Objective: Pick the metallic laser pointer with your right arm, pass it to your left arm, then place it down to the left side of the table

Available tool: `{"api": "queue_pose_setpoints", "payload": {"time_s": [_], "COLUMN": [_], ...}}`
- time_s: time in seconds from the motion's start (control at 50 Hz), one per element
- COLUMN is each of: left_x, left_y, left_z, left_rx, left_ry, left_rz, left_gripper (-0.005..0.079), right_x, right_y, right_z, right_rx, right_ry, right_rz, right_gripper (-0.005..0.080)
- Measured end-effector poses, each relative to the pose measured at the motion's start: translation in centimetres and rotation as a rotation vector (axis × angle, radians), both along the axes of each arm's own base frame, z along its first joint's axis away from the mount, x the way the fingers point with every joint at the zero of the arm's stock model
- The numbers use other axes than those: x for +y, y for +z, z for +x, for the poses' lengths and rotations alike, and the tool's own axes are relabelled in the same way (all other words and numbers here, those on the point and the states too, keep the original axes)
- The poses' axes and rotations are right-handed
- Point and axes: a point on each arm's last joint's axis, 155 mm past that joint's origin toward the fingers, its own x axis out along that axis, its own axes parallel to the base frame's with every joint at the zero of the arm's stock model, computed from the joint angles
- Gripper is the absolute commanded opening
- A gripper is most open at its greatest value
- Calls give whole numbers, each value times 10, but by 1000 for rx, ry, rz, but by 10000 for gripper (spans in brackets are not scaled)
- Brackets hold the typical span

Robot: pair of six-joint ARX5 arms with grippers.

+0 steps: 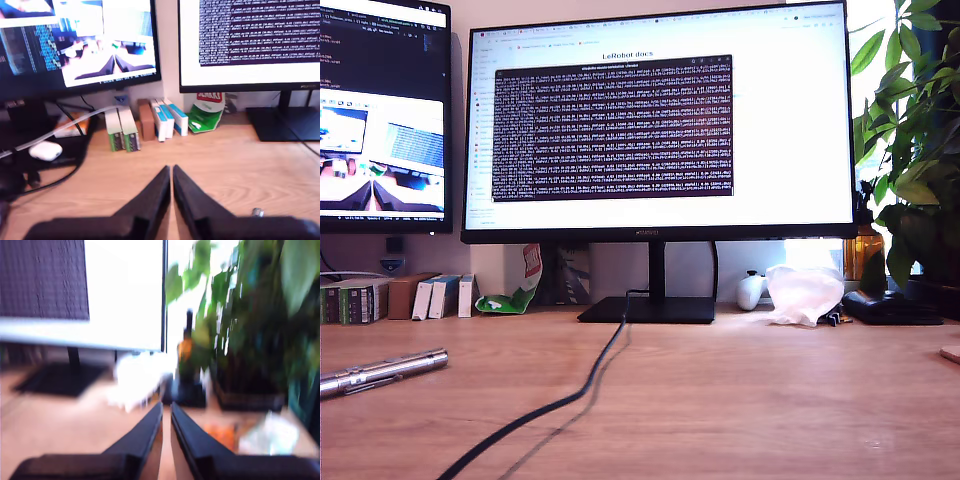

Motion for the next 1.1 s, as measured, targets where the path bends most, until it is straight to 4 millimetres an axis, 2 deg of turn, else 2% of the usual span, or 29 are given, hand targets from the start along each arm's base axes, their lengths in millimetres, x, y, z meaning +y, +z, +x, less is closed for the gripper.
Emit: {"api": "queue_pose_setpoints", "payload": {"time_s": [0.18, 0.32, 0.44, 0.58, 0.68, 0.76, 0.86, 0.96, 1.1], "left_x": [1, 0, 0, 0, -3, -6, -7, -5, -4], "left_y": [-20, -34, -35, -41, -40, -41, -41, -42, -46], "left_z": [5, 6, 6, 5, 5, 4, 4, 4, 5], "left_rx": [33, 62, 70, 95, 94, 97, 94, 95, 96], "left_ry": [3, 1, 3, 6, 4, -26, -35, -29, -23], "left_rz": [14, 19, -8, -40, -112, -36, 18, 24, 39], "left_gripper": [-12, -12, -12, -12, -12, -12, -12, -12, -12], "right_x": [0, 8, 9, 9, 16, 23, 23, 21, 15], "right_y": [0, 1, 0, -12, -11, -11, -9, -4, -9], "right_z": [0, 0, 0, -1, -2, -3, -3, -2, 0], "right_rx": [-4, -5, 0, 48, 48, 41, 30, 8, 18], "right_ry": [2, 46, 48, 46, 80, 127, 131, 120, 85], "right_rz": [-3, 0, 19, 56, 71, -5, -39, -45, -47], "right_gripper": [53, 53, 53, 53, 53, 53, 53, 53, 53]}}
